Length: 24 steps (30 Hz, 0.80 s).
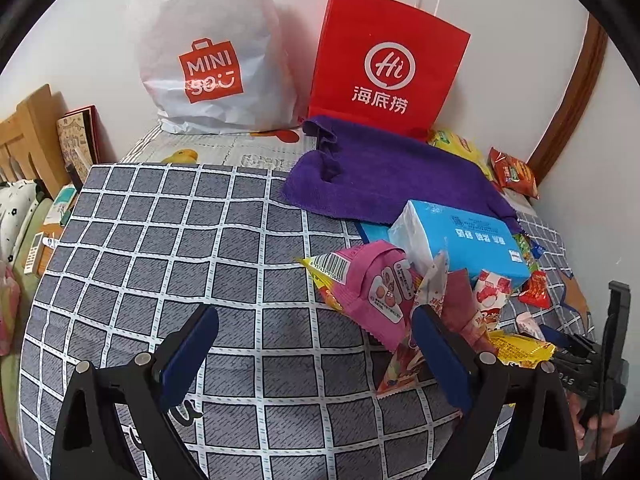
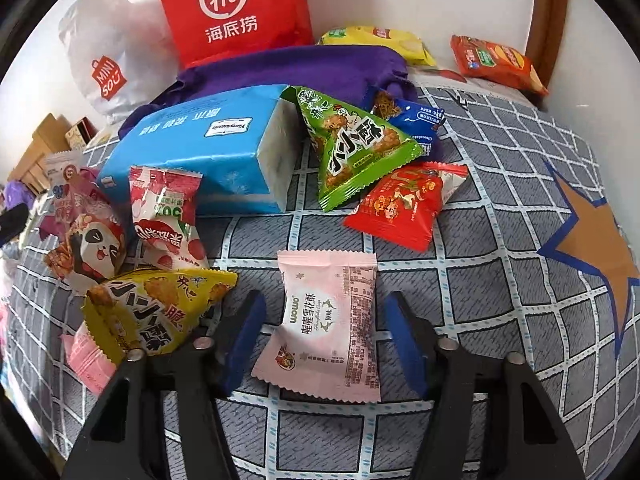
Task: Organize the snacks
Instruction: 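Grasp the pink wrapped packet with the right tool while the left tool grasps the magenta bag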
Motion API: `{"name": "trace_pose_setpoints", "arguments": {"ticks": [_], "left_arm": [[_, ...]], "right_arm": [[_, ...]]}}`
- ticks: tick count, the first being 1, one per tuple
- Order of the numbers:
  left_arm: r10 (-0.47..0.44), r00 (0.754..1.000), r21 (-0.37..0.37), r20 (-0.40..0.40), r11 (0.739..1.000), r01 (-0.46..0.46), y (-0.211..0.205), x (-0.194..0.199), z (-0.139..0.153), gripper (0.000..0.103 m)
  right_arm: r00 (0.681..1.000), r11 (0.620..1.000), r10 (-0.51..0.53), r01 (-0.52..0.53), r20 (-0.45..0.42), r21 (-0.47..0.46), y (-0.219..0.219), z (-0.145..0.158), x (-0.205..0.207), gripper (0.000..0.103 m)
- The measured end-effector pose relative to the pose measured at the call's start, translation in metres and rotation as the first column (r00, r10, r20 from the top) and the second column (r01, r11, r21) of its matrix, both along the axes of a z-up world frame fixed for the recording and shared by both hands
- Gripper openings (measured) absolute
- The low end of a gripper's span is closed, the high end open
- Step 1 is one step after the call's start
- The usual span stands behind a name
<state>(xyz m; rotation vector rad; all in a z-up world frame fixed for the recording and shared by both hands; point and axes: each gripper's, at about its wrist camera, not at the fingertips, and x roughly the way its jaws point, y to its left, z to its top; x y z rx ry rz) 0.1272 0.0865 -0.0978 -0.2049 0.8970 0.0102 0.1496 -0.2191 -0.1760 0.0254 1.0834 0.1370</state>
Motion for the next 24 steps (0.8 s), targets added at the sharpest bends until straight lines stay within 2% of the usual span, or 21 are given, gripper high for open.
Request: {"name": "trace_pose_setpoints", "arguments": {"ticks": [5,12,14,24], "left_arm": [[-0.001,1.000,0.009,0.000,1.000,0.001,0.001,0.001,-0.001,0.097],[-0.008,1.000,0.005,-0.011,1.000,0.008,-0.001,0.015,-0.003,0.096],[-0.014,1.000,-0.010,-0.024,1.000,0.014,0.000,0.022,-0.005,0.092],[-0.061,0.996,-0.092,-0.071,0.994,0.054,-0.006,0.052,-0.024,0.092]], "right_arm": [[0.999,1.000,-0.026,0.026,0.027,-0.015,-0.002,0.001,-0.003,0.046],[0.997,0.999,-0.024,0.026,0.072,-0.023,-0.003,0.000,-0.008,0.046],[0.996,0.999,-0.024,0.027,0.089,-0.034,-0.002,-0.001,-0.010,0.046],[0.993,0.999,-0.045,0.047,0.109,-0.018,-0.005,-0.002,-0.009,0.046]]}}
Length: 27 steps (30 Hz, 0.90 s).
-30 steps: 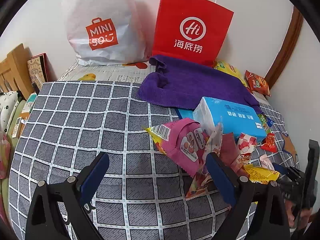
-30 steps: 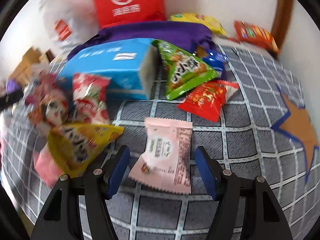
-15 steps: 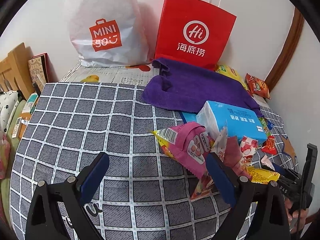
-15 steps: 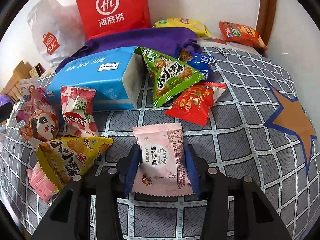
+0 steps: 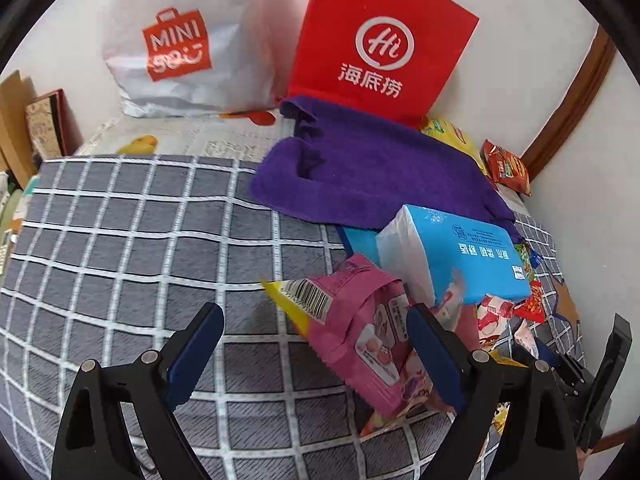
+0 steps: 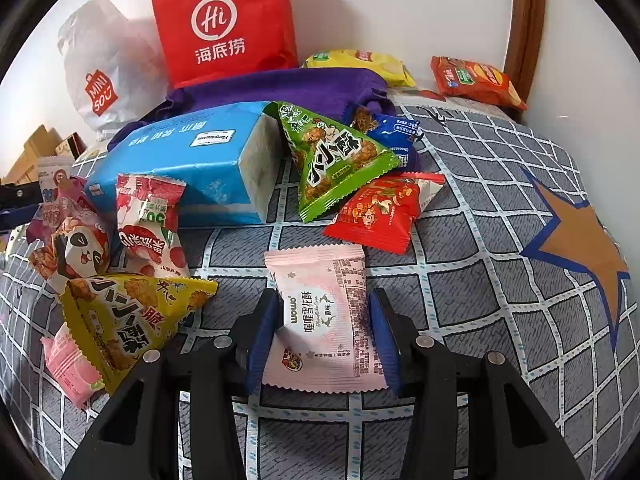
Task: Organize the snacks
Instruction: 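Grasp the pink wrapped packet with the right tool while the left tool grasps the magenta bag, then carry the pink packet and magenta bag with both tools over the purple towel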
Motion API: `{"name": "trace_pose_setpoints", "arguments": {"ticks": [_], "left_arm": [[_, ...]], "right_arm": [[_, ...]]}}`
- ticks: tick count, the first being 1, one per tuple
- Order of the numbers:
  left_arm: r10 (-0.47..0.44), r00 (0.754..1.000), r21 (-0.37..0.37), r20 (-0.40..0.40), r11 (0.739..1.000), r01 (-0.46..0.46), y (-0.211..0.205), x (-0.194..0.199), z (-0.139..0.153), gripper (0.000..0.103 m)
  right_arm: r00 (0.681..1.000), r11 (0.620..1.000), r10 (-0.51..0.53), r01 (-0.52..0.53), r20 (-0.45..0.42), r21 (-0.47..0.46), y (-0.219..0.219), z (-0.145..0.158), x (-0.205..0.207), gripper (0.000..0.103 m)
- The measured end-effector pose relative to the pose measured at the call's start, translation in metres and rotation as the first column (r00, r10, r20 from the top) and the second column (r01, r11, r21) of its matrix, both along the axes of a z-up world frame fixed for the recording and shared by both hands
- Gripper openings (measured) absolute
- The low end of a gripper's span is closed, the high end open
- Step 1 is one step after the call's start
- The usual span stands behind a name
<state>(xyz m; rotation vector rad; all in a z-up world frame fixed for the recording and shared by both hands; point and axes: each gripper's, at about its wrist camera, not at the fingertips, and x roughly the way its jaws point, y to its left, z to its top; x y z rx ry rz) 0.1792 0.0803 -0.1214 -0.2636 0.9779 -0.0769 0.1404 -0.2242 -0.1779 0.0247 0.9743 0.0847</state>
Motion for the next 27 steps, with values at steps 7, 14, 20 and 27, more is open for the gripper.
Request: {"name": "trace_pose_setpoints", "arguments": {"ticks": [7,14,20,27], "left_arm": [[-0.046,0.998,-0.024,-0.041,0.999,0.045,-0.012,0.016,-0.017,0.092],[-0.083,0.995,-0.056,-0.055,0.995,0.079,-0.019,0.020,-0.026,0.078],[-0.091,0.994,-0.081,-0.052,0.993,0.087,-0.014,0.014,-0.022,0.065],[-0.040,0.999,-0.088,-0.031,0.995,0.037,0.005,-0.012,-0.011,0.062]], "right_arm": [[1.000,1.000,0.008,-0.008,0.000,-0.007,0.002,-0.001,0.000,0.049],[1.000,1.000,0.014,-0.014,-0.001,-0.007,0.003,-0.001,0.001,0.050],[1.000,1.000,0.013,-0.013,0.001,-0.005,0.003,-0.001,0.001,0.050],[1.000,1.000,-0.001,0.001,0.006,0.017,0.000,0.000,0.001,0.046]]}}
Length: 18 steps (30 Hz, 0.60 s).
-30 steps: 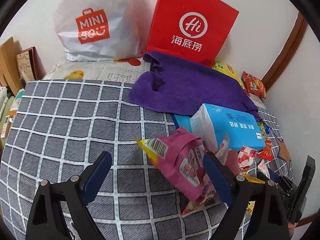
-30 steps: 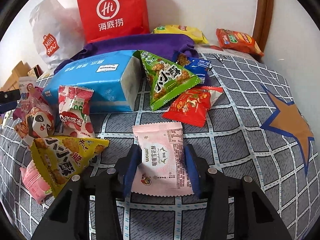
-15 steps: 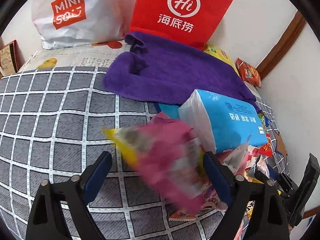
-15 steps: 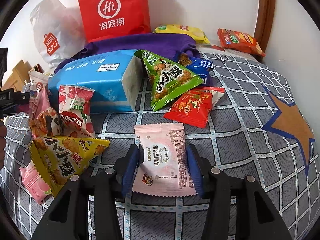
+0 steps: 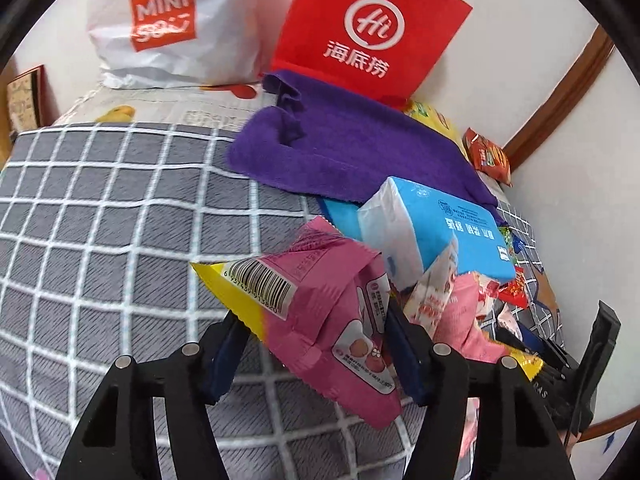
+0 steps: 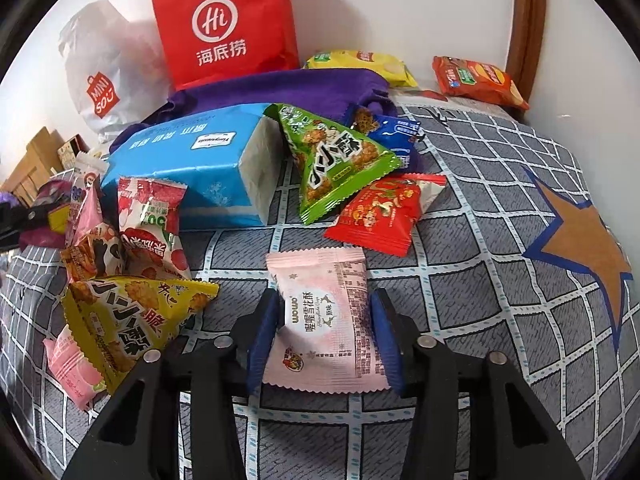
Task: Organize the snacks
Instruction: 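Carry the pink packet and magenta bag with both tools over the purple towel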
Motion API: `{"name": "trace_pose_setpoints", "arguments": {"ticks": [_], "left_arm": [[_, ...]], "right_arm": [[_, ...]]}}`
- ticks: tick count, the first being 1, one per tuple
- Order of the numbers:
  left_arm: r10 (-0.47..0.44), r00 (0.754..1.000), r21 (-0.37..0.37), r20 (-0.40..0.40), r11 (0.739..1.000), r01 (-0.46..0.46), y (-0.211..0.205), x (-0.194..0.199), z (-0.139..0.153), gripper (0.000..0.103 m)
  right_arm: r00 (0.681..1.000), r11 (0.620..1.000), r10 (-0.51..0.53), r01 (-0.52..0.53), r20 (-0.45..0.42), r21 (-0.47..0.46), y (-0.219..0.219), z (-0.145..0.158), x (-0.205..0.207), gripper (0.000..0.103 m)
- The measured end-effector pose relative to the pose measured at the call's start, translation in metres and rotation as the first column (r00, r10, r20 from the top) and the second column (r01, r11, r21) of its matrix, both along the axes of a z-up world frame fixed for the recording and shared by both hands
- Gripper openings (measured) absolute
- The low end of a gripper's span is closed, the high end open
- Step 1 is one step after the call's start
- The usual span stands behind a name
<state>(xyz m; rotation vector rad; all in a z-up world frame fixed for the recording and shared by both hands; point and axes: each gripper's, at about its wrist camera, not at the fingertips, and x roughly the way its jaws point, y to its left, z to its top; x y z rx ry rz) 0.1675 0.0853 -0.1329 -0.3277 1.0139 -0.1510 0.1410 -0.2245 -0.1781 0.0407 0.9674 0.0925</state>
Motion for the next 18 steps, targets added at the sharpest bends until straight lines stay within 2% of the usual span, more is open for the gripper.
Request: {"name": "trace_pose_setpoints", "arguments": {"ticks": [7,18], "left_arm": [[0.017,1.000,0.015,0.015,1.000,-0.017,0.006,-0.027,0.012,0.062],[-0.020,0.998,0.011,0.067,1.000,0.019,-0.014,-0.052,0.048,0.062]], "right_arm": [[1.000,1.000,-0.017,0.017,0.000,0.021,-0.004,0.007,-0.013,0.042],[0.997,0.997,-0.053,0.050,0.056,0.059,-0.006,0.056,-0.034,0.042]]}}
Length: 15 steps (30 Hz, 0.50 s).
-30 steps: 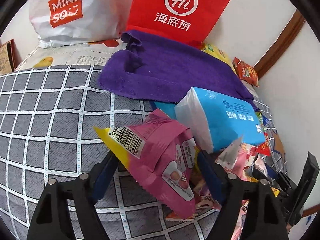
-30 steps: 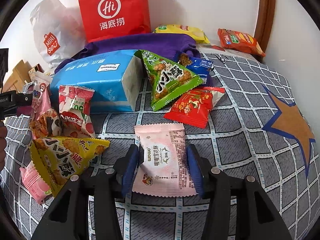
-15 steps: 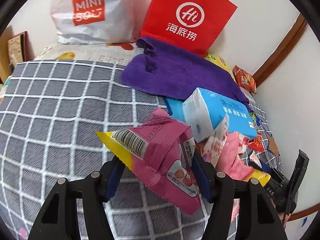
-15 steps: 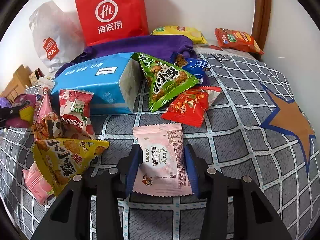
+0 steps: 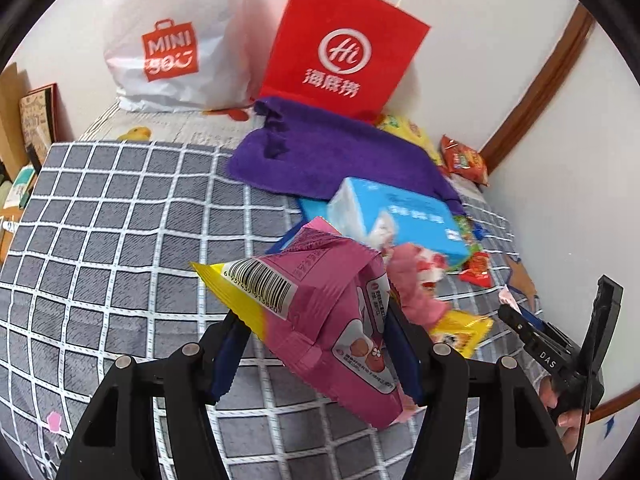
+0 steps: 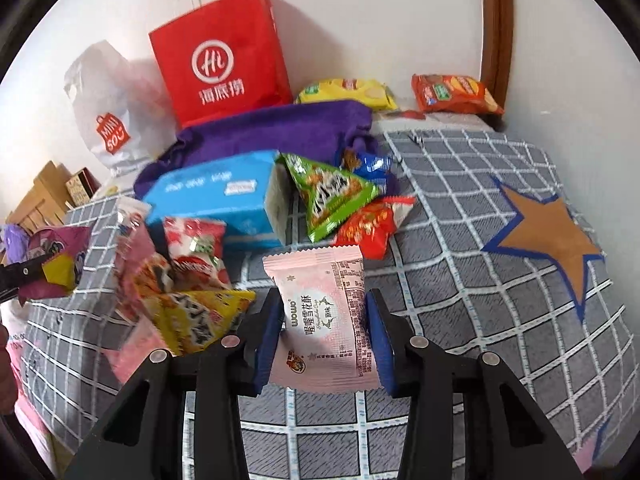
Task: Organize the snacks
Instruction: 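Carry the pink packet and magenta bag with both tools over the purple towel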
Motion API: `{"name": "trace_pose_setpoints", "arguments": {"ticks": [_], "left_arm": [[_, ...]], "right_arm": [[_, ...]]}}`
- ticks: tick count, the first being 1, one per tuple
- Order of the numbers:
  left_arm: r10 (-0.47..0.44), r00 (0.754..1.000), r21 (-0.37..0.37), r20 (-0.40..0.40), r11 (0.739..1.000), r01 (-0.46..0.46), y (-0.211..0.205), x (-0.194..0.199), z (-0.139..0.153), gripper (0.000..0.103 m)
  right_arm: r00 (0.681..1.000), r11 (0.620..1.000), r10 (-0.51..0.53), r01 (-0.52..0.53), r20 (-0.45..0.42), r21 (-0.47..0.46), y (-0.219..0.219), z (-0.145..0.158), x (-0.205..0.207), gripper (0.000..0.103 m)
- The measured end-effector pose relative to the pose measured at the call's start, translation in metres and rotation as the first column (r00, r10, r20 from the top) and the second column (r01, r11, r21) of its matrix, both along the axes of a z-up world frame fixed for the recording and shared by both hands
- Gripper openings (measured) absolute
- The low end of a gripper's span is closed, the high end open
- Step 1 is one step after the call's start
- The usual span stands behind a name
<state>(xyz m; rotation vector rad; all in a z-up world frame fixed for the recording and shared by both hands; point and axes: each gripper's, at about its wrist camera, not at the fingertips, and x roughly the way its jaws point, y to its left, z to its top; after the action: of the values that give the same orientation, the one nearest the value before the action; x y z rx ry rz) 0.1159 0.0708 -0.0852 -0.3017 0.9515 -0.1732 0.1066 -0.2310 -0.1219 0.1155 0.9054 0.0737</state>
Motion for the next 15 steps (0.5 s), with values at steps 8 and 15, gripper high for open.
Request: {"name": "trace_pose_setpoints", "arguments": {"ticks": [8,15], "left_arm": [[-0.047,0.998,-0.009,0.047,0.999,0.047,-0.025,0.006,0.030,0.062],[-0.081,0.993,0.002,0.090,0.997,0.081,-0.045,0.026,0.055,0.062]], "right_arm": [[0.997,0.999,0.027,-0.026,0.075,-0.024,0.014,0.044,-0.001,0.042],[0.995,0.999,0.036,-0.032,0.094,-0.039,0.026,0.073,0.025,0.042]]}}
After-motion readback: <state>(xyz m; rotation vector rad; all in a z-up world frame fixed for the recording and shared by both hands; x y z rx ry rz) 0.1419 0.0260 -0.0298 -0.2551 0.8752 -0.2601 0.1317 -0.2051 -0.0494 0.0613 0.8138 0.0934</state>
